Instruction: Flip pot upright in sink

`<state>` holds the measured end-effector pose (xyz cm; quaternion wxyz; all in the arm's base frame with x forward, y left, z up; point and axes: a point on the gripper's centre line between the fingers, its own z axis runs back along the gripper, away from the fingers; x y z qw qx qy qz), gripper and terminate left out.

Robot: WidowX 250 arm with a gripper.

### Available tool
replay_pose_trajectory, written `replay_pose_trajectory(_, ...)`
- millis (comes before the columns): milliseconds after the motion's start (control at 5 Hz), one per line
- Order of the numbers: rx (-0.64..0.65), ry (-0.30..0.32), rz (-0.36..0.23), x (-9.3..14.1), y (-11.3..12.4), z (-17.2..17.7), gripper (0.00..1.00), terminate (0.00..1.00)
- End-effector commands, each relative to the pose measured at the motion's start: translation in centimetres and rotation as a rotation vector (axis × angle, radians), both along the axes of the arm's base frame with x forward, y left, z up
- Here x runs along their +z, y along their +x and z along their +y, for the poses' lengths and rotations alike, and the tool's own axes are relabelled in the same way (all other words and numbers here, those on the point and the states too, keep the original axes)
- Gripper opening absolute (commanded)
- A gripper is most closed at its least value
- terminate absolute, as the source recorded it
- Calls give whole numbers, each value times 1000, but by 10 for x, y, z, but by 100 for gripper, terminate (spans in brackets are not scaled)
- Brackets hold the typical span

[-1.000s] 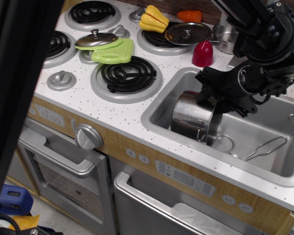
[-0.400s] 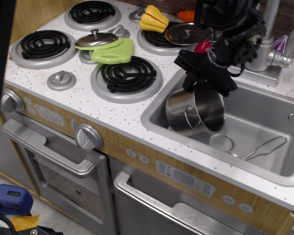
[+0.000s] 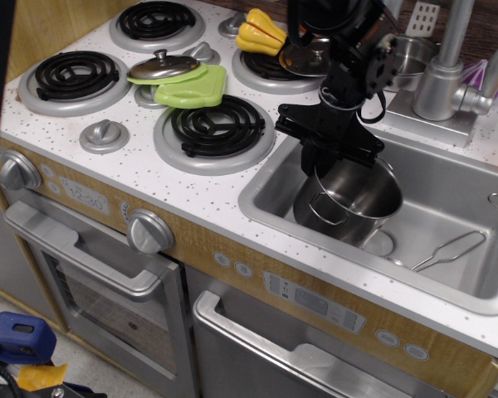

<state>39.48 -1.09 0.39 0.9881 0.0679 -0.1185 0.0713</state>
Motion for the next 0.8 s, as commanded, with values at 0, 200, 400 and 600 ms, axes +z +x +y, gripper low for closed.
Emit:
replay_pose_trajectory(0,-18,-108,-60,14,15,2,0,0)
replay_pose_trajectory(200,-42,-137,-83,7,20,-2,100,0)
replay_pose_trajectory(400,-42,-137,-83,7,20,-2,100,0)
replay_pose_trajectory(600,-42,-137,-83,7,20,-2,100,100)
